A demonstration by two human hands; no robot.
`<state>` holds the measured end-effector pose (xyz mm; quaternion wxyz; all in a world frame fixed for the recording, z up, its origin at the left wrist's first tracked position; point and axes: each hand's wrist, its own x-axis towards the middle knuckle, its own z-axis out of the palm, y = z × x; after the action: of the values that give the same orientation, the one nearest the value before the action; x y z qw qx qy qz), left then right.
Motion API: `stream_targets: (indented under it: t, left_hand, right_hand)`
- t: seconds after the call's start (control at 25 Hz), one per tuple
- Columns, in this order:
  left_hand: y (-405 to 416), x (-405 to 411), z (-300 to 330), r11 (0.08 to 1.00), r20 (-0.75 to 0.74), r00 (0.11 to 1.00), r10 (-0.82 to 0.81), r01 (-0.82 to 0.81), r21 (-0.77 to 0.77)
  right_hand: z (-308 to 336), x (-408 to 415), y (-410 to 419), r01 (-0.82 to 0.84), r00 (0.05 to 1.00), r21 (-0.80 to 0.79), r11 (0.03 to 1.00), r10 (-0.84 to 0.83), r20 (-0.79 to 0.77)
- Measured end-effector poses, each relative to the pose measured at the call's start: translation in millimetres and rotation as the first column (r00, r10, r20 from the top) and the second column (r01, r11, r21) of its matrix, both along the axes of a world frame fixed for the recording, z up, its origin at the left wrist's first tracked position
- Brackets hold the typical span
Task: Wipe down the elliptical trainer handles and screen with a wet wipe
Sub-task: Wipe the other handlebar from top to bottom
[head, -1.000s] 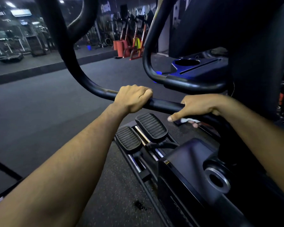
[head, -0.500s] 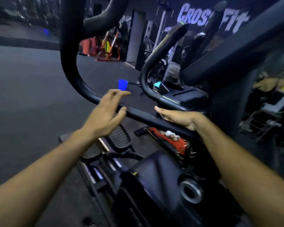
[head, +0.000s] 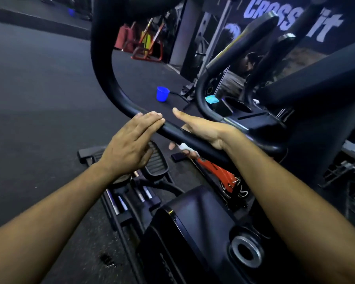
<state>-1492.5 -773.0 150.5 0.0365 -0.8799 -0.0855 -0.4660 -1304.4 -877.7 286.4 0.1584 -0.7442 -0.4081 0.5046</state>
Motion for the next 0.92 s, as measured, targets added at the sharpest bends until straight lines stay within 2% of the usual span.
stream_targets:
  t: [0.16, 0.32, 0.4, 0.48, 0.6, 0.8, 0.92]
  left_hand:
    - [5, 5, -7, 0.999, 0.023, 1.0, 0.013, -0.014, 0.048]
    - [4, 17, -15, 1.0, 0.147, 0.989, 0.012, -0.015, 0.019]
    - [5, 20, -17, 1.0, 0.172, 0.985, -0.029, 0.027, 0.014]
    - [11, 16, -19, 0.99, 0.191, 0.972, -0.138, 0.138, 0.014]
    - [19, -3, -23, 0.957, 0.261, 0.931, -0.257, 0.282, -0.064]
    - [53, -39, -9, 0.925, 0.547, 0.833, -0.085, 0.271, -0.268]
    - [73, -44, 20, 0.856, 0.592, 0.804, -0.055, 0.344, -0.387]
  right_hand:
    - [-6, 26, -15, -0.089, 0.995, -0.02, 0.996, 0.088, -0.054]
    - [-1, 10, 10, -0.101, 0.994, -0.012, 0.995, 0.101, -0.044]
    - [0, -8, 32, -0.069, 0.994, 0.055, 0.996, 0.073, -0.075]
    - [0, -18, 44, -0.062, 0.994, 0.099, 0.993, 0.071, -0.08]
    - [1, -12, 24, -0.046, 0.999, 0.055, 0.997, 0.047, -0.018]
    - [3, -9, 32, -0.024, 0.999, -0.029, 0.999, 0.025, 0.044]
    - [3, -27, 64, 0.029, 0.999, 0.03, 0.999, -0.03, 0.045]
